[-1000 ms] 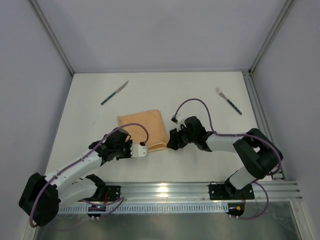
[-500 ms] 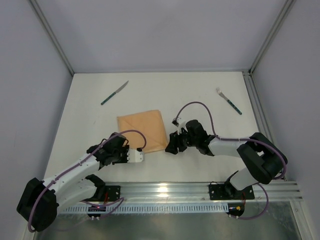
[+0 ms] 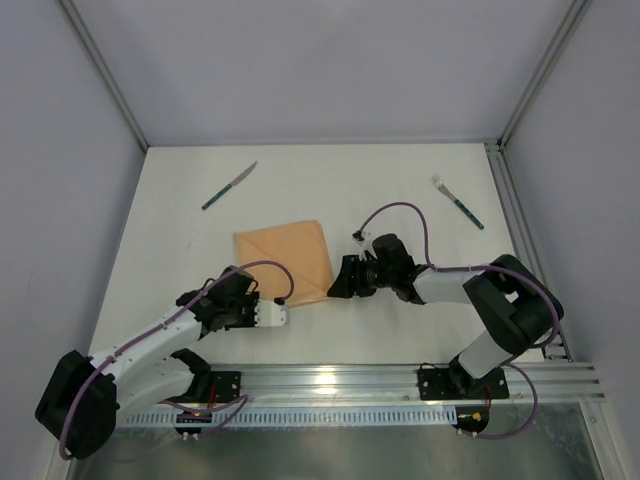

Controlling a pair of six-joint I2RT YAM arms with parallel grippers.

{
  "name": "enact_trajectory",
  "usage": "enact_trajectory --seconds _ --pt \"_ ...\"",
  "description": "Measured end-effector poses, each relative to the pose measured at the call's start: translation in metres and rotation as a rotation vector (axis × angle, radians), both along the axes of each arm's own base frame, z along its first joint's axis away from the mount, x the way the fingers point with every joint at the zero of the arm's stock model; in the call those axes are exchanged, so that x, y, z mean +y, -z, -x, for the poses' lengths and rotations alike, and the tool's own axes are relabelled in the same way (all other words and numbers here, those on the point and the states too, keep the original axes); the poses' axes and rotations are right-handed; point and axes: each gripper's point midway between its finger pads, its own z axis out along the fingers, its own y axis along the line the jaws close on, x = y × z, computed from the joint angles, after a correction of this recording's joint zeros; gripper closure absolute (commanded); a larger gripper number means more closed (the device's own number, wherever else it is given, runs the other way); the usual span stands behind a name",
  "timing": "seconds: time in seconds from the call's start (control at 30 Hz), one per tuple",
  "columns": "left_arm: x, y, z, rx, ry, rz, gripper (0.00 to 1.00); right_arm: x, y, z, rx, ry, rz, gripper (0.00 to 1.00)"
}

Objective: Fold the napkin into a case and place the utensils inside
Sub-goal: Smooth out the upper triangle-folded napkin at the center of the board.

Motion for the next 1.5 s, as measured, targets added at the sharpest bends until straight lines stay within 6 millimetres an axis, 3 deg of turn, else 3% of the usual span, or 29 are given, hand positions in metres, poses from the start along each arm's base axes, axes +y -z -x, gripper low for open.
enact_trajectory --seconds 0.63,0.7,0.73,0.83,0.93,1.27,1.5 --pt "-0.004 0.000 -0.005 -0.007 -0.023 0.018 1.00 0.031 0.001 -0.010 0.051 -0.130 -0.050 0.40" --pt "-0.004 0.001 -0.005 -0.008 -0.023 0.019 1.00 0.031 0.001 -0.011 0.050 -0.133 -0.049 0.45" --pt "-0.004 0.001 -0.005 -0.008 -0.023 0.018 1.00 0.031 0.002 -0.011 0.049 -0.133 -0.045 0.53" --pt "-0.004 0.001 -0.006 -0.010 -0.025 0.020 0.99 0.029 0.009 -0.012 0.055 -0.129 -0.025 0.65" --pt "-0.004 0.000 -0.006 -0.012 -0.034 0.022 0.98 0.028 0.012 -0.011 0.065 -0.129 -0.013 0.68" --pt "-0.002 0.000 -0.009 -0.027 -0.064 0.022 0.99 0.032 0.007 -0.006 0.063 -0.178 -0.043 0.50" --pt "-0.002 0.000 -0.012 -0.034 -0.081 0.020 0.99 0.033 0.006 0.001 0.035 -0.234 -0.071 0.48"
